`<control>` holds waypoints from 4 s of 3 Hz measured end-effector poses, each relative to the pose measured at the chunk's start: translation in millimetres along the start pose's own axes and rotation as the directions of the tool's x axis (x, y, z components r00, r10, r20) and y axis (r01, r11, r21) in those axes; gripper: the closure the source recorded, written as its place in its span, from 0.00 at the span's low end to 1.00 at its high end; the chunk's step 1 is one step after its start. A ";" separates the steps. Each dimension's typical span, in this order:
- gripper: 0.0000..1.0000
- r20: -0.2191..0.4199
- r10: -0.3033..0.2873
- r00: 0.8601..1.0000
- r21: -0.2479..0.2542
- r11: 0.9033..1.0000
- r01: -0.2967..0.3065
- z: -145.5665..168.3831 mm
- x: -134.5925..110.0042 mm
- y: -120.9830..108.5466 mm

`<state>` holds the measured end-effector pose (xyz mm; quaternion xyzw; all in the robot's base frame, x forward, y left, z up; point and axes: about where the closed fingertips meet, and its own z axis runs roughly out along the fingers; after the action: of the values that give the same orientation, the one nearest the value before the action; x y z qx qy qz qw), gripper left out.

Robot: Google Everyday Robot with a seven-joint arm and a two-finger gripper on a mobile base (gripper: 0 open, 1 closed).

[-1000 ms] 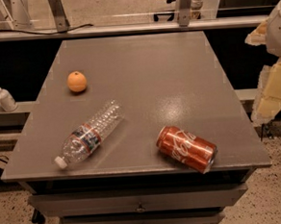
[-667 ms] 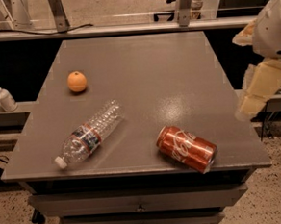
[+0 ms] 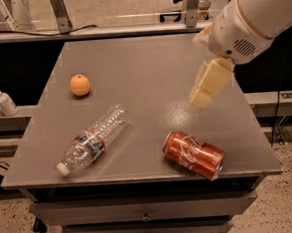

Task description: Pick orange

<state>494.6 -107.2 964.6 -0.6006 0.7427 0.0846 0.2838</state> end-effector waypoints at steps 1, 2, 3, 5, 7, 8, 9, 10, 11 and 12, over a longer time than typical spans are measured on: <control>0.00 0.112 0.014 0.994 -0.033 0.999 -0.011 29.0 -33.9 -1.6; 0.00 0.229 0.028 0.973 -0.074 0.997 -0.011 57.9 -75.2 8.4; 0.00 0.229 0.028 0.973 -0.074 0.997 -0.011 57.9 -75.2 8.5; 0.00 0.356 0.010 0.935 -0.065 0.998 0.014 111.9 -132.4 -13.9; 0.00 0.443 0.012 0.897 -0.068 0.997 0.020 172.8 -168.9 -33.7; 0.00 0.469 0.004 0.883 -0.054 0.998 0.024 201.8 -176.1 -40.4; 0.00 0.484 -0.009 0.875 -0.034 0.999 0.029 221.7 -186.1 -48.0; 0.00 0.498 -0.001 0.867 -0.036 0.999 0.022 239.4 -195.0 -55.4; 0.00 0.507 0.016 0.862 -0.059 0.998 0.017 256.0 -202.0 -54.9; 0.00 0.509 0.038 0.860 -0.086 0.996 0.007 271.0 -204.2 -52.6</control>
Offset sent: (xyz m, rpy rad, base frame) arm 0.0253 0.1398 -0.0208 0.3529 0.0292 0.1126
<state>654.8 177.8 859.3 -0.5623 0.6418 0.2742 0.4435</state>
